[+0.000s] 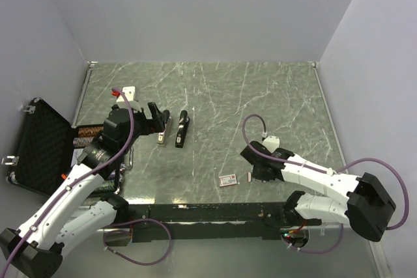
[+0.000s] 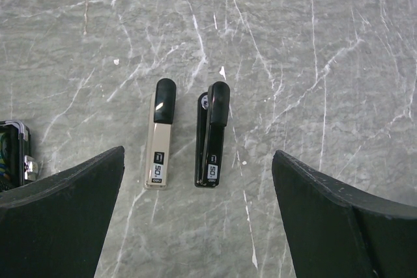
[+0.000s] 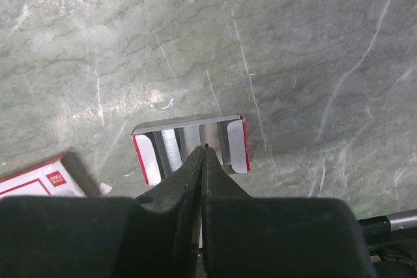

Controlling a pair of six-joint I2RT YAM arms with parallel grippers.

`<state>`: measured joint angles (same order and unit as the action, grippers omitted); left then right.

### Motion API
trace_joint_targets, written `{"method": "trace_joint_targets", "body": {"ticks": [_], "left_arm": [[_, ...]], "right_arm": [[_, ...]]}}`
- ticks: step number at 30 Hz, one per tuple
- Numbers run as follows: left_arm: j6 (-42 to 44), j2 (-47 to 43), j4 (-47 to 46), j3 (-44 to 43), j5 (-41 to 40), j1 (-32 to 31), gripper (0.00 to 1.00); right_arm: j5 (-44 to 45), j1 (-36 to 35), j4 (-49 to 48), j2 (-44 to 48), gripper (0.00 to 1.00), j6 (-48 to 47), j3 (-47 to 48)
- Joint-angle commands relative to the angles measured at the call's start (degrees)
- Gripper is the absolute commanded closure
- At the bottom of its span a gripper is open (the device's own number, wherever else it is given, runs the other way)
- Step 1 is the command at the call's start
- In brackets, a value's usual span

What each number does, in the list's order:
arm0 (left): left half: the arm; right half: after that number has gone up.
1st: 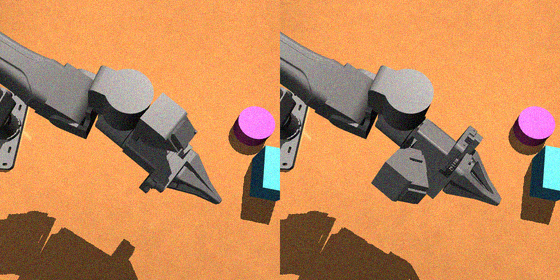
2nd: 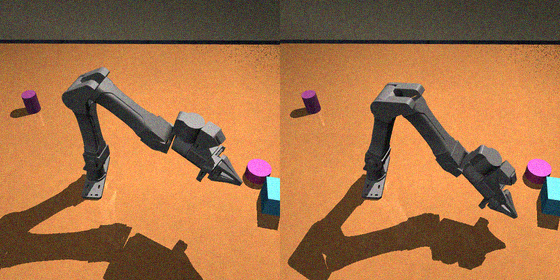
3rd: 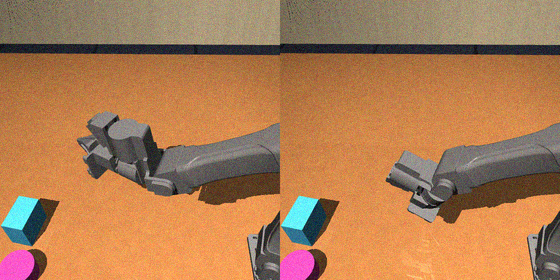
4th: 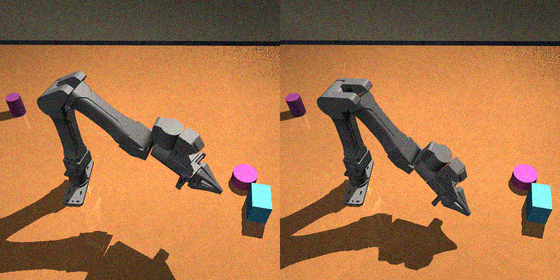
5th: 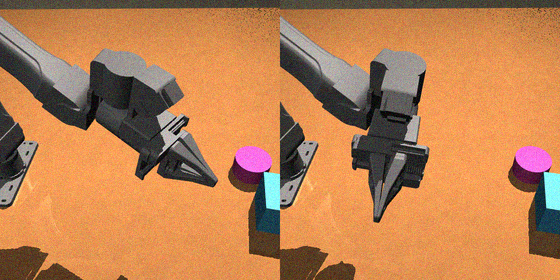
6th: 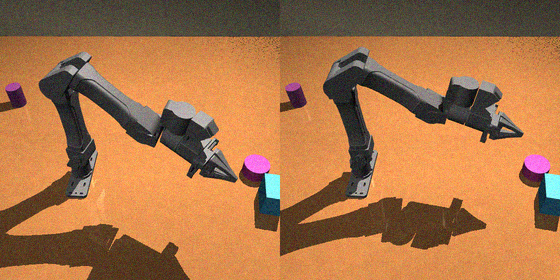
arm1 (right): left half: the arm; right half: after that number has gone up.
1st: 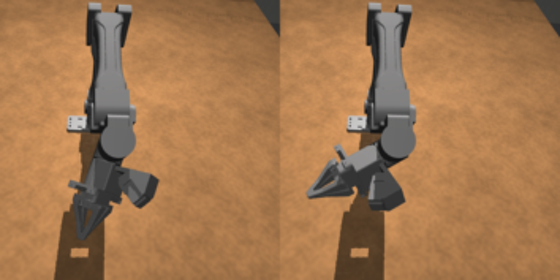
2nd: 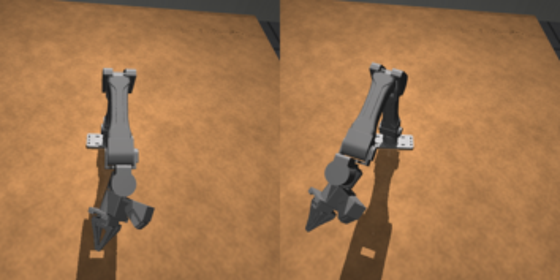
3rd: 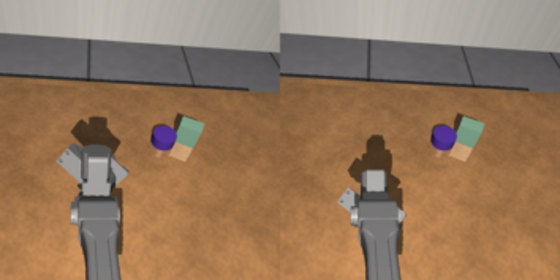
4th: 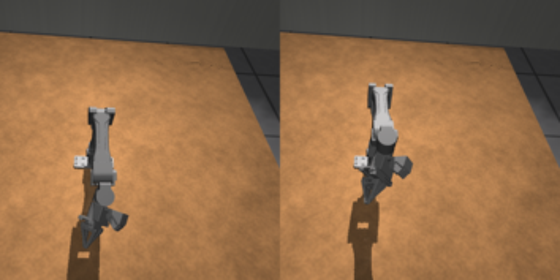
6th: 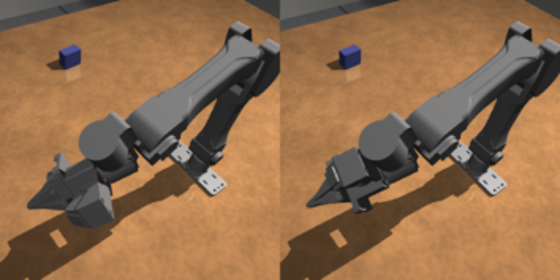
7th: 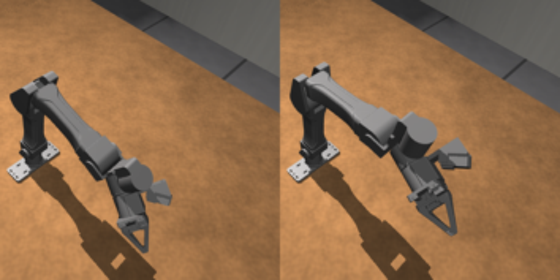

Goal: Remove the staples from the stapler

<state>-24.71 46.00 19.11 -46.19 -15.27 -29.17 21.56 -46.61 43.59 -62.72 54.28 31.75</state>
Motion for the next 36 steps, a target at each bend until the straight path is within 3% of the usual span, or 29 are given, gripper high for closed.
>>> {"method": "trace_joint_targets", "body": {"ticks": [1,15,20,36], "left_arm": [[0.10,0.49,-2.68,-0.30,2.60,0.25,0.01],[0.01,7.61,-3.29,-0.83,17.90,-0.45,0.04],[-1.30,9.02,-3.82,-0.56,19.04,-2.03,0.05],[-8.07,13.77,-7.16,2.95,15.88,-12.14,0.10]], "right_arm": [[1.99,0.64,2.99,2.77,0.92,1.44,2.09],[5.68,3.28,7.38,6.20,0.77,8.47,0.51],[4.98,5.21,6.06,7.09,0.71,9.00,-1.07],[1.38,6.97,1.94,7.52,0.71,7.15,-4.24]]}}
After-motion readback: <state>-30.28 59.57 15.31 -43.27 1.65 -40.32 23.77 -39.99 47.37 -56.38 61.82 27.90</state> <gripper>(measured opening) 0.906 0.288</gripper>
